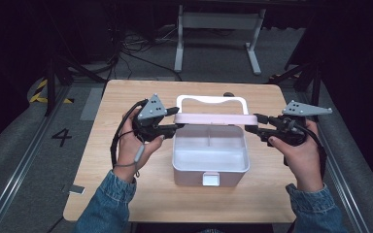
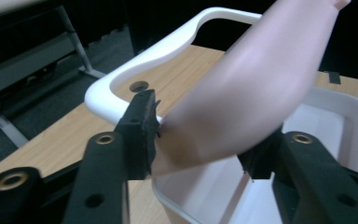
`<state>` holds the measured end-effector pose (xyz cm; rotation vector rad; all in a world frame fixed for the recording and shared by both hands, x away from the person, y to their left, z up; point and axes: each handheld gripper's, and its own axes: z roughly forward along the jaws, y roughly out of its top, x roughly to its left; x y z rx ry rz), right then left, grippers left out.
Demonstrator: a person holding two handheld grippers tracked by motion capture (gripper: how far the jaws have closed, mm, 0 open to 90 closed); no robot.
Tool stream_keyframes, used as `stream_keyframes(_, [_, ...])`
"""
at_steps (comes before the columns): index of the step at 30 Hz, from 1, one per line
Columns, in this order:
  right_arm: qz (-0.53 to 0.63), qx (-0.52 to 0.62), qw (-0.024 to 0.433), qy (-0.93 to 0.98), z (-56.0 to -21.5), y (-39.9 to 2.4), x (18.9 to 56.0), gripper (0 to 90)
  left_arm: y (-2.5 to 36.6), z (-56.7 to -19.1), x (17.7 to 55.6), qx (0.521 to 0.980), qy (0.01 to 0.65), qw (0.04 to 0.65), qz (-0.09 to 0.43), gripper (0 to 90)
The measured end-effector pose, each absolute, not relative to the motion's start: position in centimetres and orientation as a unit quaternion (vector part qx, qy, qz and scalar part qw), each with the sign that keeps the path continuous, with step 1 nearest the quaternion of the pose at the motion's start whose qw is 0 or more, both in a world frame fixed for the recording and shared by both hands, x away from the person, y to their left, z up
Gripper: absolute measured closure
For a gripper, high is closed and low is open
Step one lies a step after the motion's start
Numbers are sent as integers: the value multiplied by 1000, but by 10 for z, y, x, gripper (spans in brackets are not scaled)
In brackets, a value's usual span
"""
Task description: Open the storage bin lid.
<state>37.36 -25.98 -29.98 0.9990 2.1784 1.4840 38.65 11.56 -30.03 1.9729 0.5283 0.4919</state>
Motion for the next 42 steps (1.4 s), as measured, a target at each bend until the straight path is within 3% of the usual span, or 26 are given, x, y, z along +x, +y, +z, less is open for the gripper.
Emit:
stream_keyframes(10, [512,356,189,758,-297,-273,364,384,111,-296,393,818,222,486,215,633])
stream_keyframes(28, [501,398,205,740,-305,-317,342,382,111,-285,428,817,250,482,195,724])
stream_keyframes(42, [497,407,204,739,-310,-325,342,382,104,-286,457,804,288,485,189,699])
